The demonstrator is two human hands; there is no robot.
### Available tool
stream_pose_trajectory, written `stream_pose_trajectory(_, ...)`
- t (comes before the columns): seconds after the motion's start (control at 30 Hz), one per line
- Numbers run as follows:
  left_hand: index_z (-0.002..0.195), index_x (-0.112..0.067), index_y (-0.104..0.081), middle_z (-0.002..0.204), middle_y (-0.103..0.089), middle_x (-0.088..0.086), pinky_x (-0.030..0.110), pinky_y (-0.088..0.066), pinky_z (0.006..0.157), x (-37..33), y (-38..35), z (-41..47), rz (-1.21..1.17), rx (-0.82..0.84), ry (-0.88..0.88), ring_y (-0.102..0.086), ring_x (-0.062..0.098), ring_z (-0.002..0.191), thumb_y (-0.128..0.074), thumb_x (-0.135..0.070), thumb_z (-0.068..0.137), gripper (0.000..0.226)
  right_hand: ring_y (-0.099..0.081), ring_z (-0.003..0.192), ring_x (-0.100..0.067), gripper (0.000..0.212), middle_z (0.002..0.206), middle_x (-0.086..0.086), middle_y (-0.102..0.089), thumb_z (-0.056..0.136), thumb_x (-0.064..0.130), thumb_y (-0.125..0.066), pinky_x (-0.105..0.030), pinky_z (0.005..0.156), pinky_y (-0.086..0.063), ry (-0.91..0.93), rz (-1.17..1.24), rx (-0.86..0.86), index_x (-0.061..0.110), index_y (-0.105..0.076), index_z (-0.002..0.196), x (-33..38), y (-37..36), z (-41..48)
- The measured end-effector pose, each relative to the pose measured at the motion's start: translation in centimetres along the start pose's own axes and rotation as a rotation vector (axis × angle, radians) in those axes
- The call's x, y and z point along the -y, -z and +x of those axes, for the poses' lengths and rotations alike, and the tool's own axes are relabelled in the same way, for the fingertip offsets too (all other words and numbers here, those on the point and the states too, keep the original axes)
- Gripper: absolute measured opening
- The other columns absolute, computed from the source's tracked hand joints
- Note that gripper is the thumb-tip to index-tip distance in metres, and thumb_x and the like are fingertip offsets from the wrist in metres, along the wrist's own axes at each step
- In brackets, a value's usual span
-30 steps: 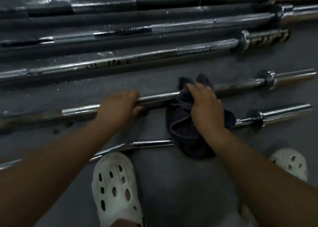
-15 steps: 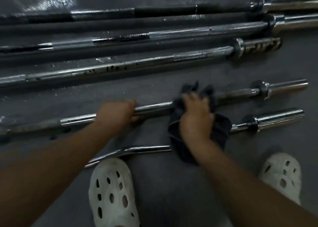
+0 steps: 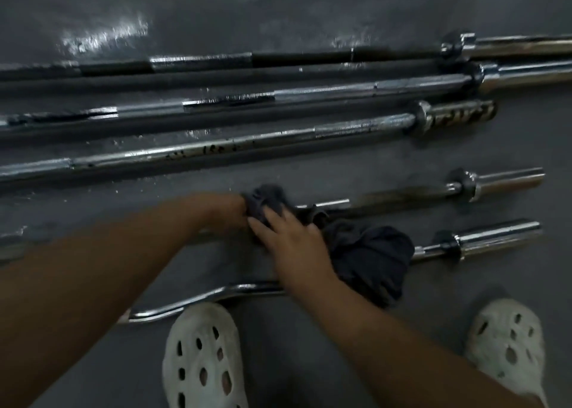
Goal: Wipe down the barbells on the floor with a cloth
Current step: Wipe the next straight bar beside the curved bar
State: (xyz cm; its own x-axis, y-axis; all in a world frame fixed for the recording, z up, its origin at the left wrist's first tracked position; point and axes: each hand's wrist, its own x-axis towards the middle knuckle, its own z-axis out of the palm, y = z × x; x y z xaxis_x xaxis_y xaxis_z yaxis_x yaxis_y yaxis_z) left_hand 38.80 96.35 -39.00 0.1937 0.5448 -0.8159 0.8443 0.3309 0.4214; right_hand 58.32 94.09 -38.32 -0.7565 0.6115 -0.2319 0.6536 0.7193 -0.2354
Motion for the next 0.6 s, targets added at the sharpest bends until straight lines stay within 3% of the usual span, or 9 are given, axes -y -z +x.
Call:
stream_pose_trajectory(0.03, 0.111, -0.023, -0.065, 0.106, -0.066, 0.001, 0.021, -0.041, 0.066, 0.0, 0.5, -0.2, 0.032, -0.012, 0.009, -0.059, 0.014, 0.082, -0.064, -0.035, 0.092, 0.022, -0.051, 0.130, -0.025, 0.058, 0.143, 0.001, -0.052, 0.082, 0.019, -0.047, -0.041, 0.073, -0.049, -0.007, 0.004, -0.023, 0.035, -0.049, 0.138, -1.9, 0.8, -0.1)
stream_pose_trajectory(0.1, 0.110, -0.024, -0.060, 0.105, -0.065, 0.002, 0.028, -0.042, 0.070, 0.2, -1.5, -0.8, 0.249, -0.300, 0.039, -0.062, 0.024, 0.092, -0.063, -0.046, 0.089, 0.031, -0.048, 0.132, -0.028, 0.066, 0.146, -0.002, -0.049, 0.081, 0.009, -0.051, -0.049, 0.083, -0.051, -0.273, 0.054, -0.071, 0.032, -0.047, 0.142, -7.6, 1.7, -1.0)
stream_pose_trajectory(0.2, 0.101, -0.013, -0.054, 0.094, -0.063, 0.014, 0.038, -0.047, 0.068, 0.2, -7.0, -1.5, 0.425, -0.765, 0.012, -0.062, 0.038, 0.088, -0.065, -0.025, 0.085, 0.023, -0.029, 0.144, -0.029, 0.070, 0.151, -0.002, -0.040, 0.082, 0.004, -0.051, -0.055, 0.094, -0.046, -0.659, 0.067, -0.101, 0.029, -0.042, 0.147, -11.1, 1.9, -2.2)
stream_pose_trajectory(0.27, 0.102, -0.016, -0.054, 0.094, -0.066, 0.013, 0.034, -0.042, 0.064, 0.3, -5.4, -0.9, 0.378, -0.586, 0.027, -0.064, 0.036, 0.086, -0.066, -0.028, 0.086, 0.023, -0.027, 0.145, -0.030, 0.066, 0.150, -0.001, -0.040, 0.079, 0.018, -0.053, -0.053, 0.091, -0.048, -0.585, 0.040, -0.110, 0.029, -0.044, 0.143, -6.5, 1.8, -1.1)
stream_pose_trajectory(0.37, 0.085, -0.024, -0.059, 0.097, -0.070, 0.007, 0.028, -0.046, 0.070, 0.6, -0.6, 0.1, 0.049, -0.018, 0.002, -0.063, 0.020, 0.080, -0.065, -0.031, 0.086, 0.010, -0.033, 0.142, -0.028, 0.062, 0.148, -0.001, -0.043, 0.075, 0.052, -0.047, -0.048, 0.089, -0.045, -0.247, 0.079, 0.011, 0.029, -0.048, 0.133, 0.7, 1.1, 0.1)
stream_pose_trajectory(0.43, 0.092, -0.022, -0.063, 0.091, -0.068, 0.001, 0.030, -0.051, 0.074, 0.5, 0.7, 0.3, 0.052, 0.012, 0.050, -0.063, 0.018, 0.080, -0.064, -0.044, 0.079, 0.026, -0.050, 0.127, -0.029, 0.046, 0.131, -0.001, -0.055, 0.077, 0.050, -0.051, -0.046, 0.079, -0.048, -0.192, 0.087, -0.072, 0.027, -0.056, 0.117, -1.0, 1.8, 0.6)
stream_pose_trajectory(0.5, 0.099, -0.022, -0.055, 0.093, -0.061, 0.001, 0.031, -0.043, 0.071, 0.6, -1.5, -0.6, 0.240, -0.308, 0.048, -0.063, 0.026, 0.090, -0.063, -0.049, 0.080, 0.034, -0.059, 0.107, -0.032, 0.023, 0.108, -0.004, -0.060, 0.081, 0.029, -0.059, -0.046, 0.074, -0.051, -0.309, 0.114, -0.202, 0.024, -0.059, 0.103, -6.2, 1.9, 0.3)
stream_pose_trajectory(0.57, 0.098, -0.016, -0.054, 0.093, -0.062, 0.011, 0.034, -0.041, 0.066, 0.5, -5.7, -1.8, 0.347, -0.730, -0.036, -0.063, 0.035, 0.086, -0.064, -0.029, 0.083, 0.022, -0.059, 0.107, -0.033, 0.022, 0.108, -0.006, -0.061, 0.084, 0.020, -0.058, -0.047, 0.078, -0.050, -0.518, 0.165, -0.277, 0.023, -0.059, 0.105, -9.9, 1.9, -0.9)
stream_pose_trajectory(0.6, 0.097, -0.013, -0.055, 0.090, -0.063, 0.014, 0.037, -0.045, 0.064, 0.4, -6.8, -2.2, 0.372, -0.820, -0.043, -0.063, 0.038, 0.081, -0.064, -0.024, 0.081, 0.021, -0.056, 0.113, -0.032, 0.024, 0.114, -0.007, -0.060, 0.085, 0.018, -0.056, -0.047, 0.080, -0.048, -0.602, 0.183, -0.281, 0.024, -0.059, 0.108, -9.7, 1.7, -1.1)
